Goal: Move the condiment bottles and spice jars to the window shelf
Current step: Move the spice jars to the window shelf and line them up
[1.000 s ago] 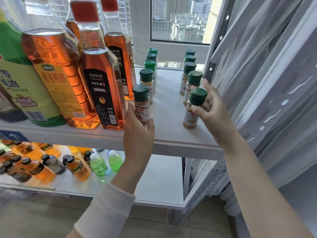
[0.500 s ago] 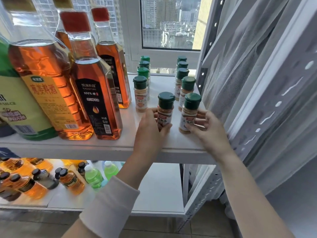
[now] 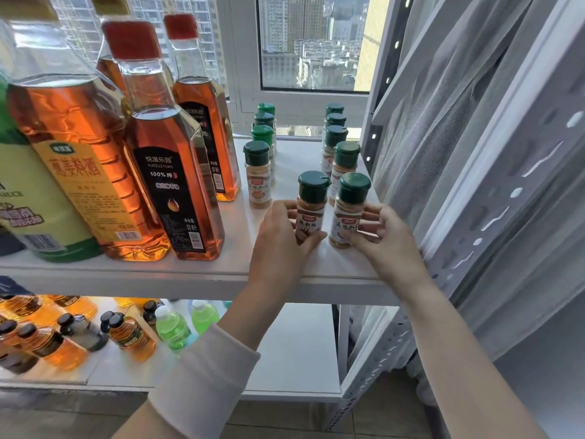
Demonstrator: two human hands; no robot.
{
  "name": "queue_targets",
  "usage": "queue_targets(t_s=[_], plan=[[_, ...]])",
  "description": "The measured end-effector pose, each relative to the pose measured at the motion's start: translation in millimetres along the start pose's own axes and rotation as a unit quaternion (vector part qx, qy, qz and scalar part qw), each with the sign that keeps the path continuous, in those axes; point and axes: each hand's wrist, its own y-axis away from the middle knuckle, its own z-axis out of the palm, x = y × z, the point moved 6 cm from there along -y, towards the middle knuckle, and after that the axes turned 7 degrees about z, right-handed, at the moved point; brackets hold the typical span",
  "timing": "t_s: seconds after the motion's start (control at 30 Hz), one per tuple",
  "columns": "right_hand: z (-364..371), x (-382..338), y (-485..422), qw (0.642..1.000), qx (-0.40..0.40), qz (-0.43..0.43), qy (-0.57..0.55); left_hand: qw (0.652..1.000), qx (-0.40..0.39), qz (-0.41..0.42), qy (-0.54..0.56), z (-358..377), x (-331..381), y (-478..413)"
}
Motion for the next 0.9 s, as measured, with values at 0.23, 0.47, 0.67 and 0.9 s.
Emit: queue_targets(t_s=[0.23, 0.47, 0.67, 0.9], plan=[[-9.5, -21.8, 9.1, 0.998, 0.036, 0.0, -0.05, 0.98, 0.15, 0.013, 0.133, -36.3, 4.7, 0.2], [-20.9, -62.0, -28.5, 0.99, 0.09, -0.003, -0.111, 0.964, 0.178, -0.093, 0.173, -22.7, -26.8, -38.8], [-17.9, -47.5, -63.1, 0.978, 0.127, 0.073, -0.149, 0.955, 0.128, -0.128, 0.234, -14.2, -30.9, -54.4], [-14.5, -38.1, -67.1, 0.972, 0.154, 0.088, -0.156, 0.977, 0.069, -0.116, 0.167, -11.7, -27.1, -63.9]])
